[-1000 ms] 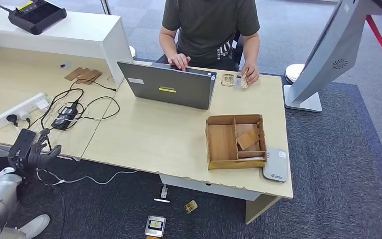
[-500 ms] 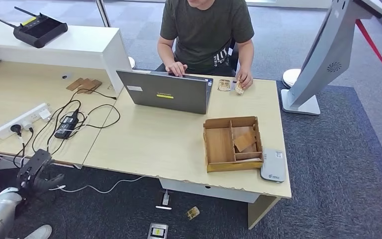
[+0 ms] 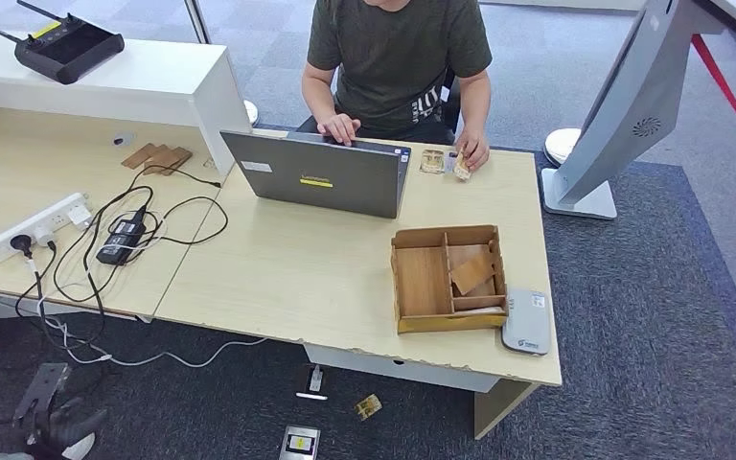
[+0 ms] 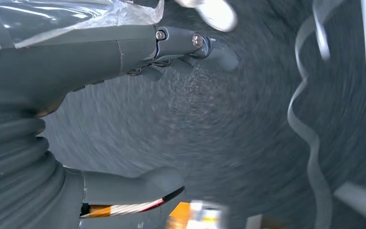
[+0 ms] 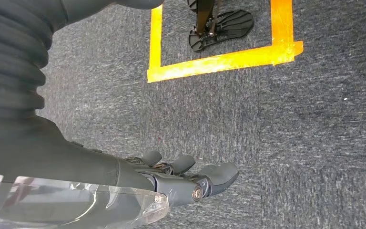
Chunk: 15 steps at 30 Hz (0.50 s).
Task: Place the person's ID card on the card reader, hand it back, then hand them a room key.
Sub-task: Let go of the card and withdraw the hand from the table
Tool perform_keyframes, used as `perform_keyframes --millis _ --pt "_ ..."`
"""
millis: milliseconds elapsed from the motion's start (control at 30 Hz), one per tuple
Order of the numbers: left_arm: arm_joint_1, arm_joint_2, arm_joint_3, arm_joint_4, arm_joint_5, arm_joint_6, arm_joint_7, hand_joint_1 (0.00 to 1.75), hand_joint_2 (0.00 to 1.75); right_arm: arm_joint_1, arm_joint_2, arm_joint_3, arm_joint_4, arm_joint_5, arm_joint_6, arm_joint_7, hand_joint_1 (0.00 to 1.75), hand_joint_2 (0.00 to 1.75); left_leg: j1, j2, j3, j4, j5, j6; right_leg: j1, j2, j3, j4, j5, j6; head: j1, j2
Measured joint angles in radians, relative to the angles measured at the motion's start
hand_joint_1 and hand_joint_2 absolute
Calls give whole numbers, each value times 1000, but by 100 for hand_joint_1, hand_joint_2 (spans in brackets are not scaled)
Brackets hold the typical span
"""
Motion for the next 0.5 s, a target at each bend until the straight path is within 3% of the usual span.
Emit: perform_keyframes --millis 200,267,367,433,500 --pt "20 0 37 4 53 -29 -5 0 175 2 1 0 1 2 2 -1 0 175 0 0 -2 0 -1 0 0 0 -1 0 -1 0 -1 0" --pt "41 -1 96 11 118 -87 -4 0 175 4 2 0 2 3 5 -2 0 175 0 0 -3 0 -3 0 0 0 -3 0 -2 0 0 0" --pt "88 3 250 26 135 -172 29 0 175 6 2 0 5 7 14 -8 0 175 1 0 -5 0 -6 -1 1 0 -4 0 -4 0 0 0" --pt "104 -3 290 36 -6 -90 53 0 175 7 2 0 5 32 17 -9 0 175 1 0 -5 0 -6 -1 1 0 -4 -1 -4 0 0 0" --pt "107 -21 279 43 -125 -2 66 0 175 8 0 0 5 57 12 -7 0 175 1 0 -4 1 -6 0 1 0 -4 -1 -3 0 0 0"
